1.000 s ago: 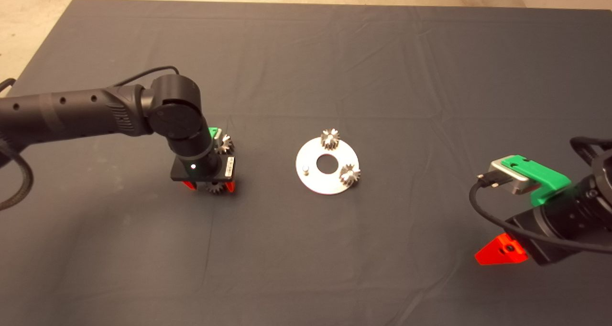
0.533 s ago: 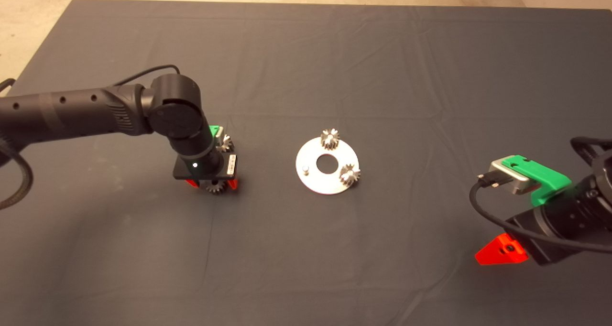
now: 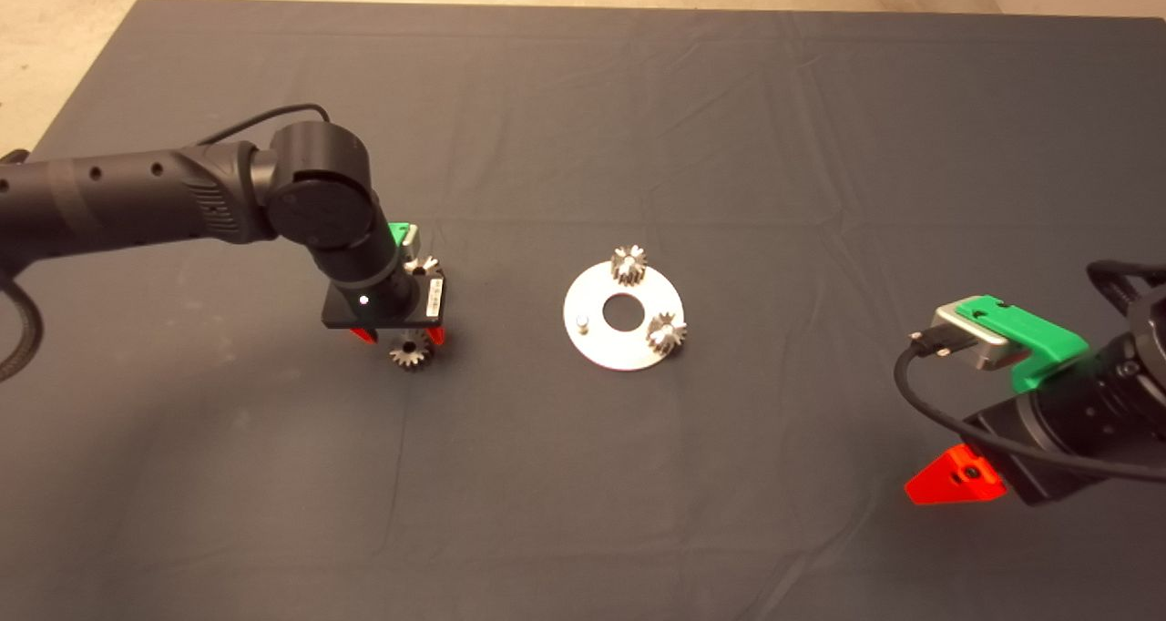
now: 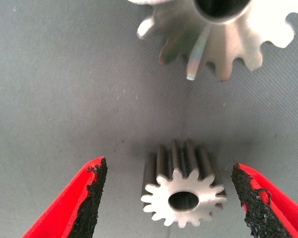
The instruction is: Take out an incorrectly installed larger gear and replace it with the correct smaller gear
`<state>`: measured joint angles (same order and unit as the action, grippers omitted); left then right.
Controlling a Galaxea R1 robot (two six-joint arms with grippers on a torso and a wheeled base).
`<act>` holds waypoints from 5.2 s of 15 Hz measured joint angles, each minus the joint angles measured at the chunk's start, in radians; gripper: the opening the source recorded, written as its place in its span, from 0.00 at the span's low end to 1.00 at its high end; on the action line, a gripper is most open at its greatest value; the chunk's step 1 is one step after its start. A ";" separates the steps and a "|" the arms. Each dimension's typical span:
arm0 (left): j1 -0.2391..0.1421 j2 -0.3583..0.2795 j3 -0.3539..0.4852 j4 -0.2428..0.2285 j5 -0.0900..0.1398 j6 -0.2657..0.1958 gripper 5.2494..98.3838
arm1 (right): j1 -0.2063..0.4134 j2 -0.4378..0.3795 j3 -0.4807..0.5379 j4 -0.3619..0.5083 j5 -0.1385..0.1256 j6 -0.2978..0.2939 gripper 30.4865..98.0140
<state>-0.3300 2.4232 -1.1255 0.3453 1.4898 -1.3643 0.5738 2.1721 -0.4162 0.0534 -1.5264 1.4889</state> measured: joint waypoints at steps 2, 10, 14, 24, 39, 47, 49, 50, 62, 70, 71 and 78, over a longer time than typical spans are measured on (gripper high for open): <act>0.000 -0.010 0.023 0.000 0.000 -0.005 0.64 | 0.000 0.000 0.000 0.000 0.000 0.000 1.00; 0.000 -0.016 0.035 0.000 0.000 -0.012 0.64 | 0.000 0.000 0.000 0.000 0.000 0.000 1.00; 0.000 -0.011 0.033 0.000 -0.001 -0.011 0.64 | 0.000 0.000 0.000 0.000 0.000 0.000 1.00; 0.000 -0.008 0.031 0.000 -0.004 -0.011 0.64 | 0.000 0.000 0.000 0.000 0.000 0.000 1.00; 0.000 -0.008 0.019 0.000 -0.004 -0.011 0.59 | 0.000 0.000 0.000 0.000 0.000 0.000 1.00; 0.006 -0.007 0.016 0.000 -0.004 -0.011 0.59 | 0.000 0.000 0.000 0.000 0.000 0.000 1.00; 0.009 -0.007 0.015 0.000 -0.005 -0.011 0.59 | 0.000 0.000 0.000 0.000 0.000 0.000 1.00; 0.008 -0.007 0.015 0.000 -0.005 -0.011 0.59 | 0.000 0.000 0.000 0.000 0.000 0.000 1.00; 0.020 0.003 0.015 0.000 -0.006 -0.010 0.53 | 0.000 -0.001 0.000 0.000 0.000 0.000 1.00; 0.020 0.003 0.015 0.000 -0.006 -0.010 0.42 | 0.000 -0.001 0.000 0.000 0.000 0.000 1.00; 0.020 0.003 0.015 0.000 -0.006 -0.010 0.42 | 0.000 -0.001 0.000 0.000 0.000 0.000 1.00; 0.020 0.001 0.015 0.000 -0.010 -0.011 0.37 | 0.000 -0.001 0.000 0.000 0.000 0.000 1.00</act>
<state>-0.3102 2.4245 -1.1106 0.3453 1.4802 -1.3749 0.5738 2.1715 -0.4162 0.0534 -1.5266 1.4885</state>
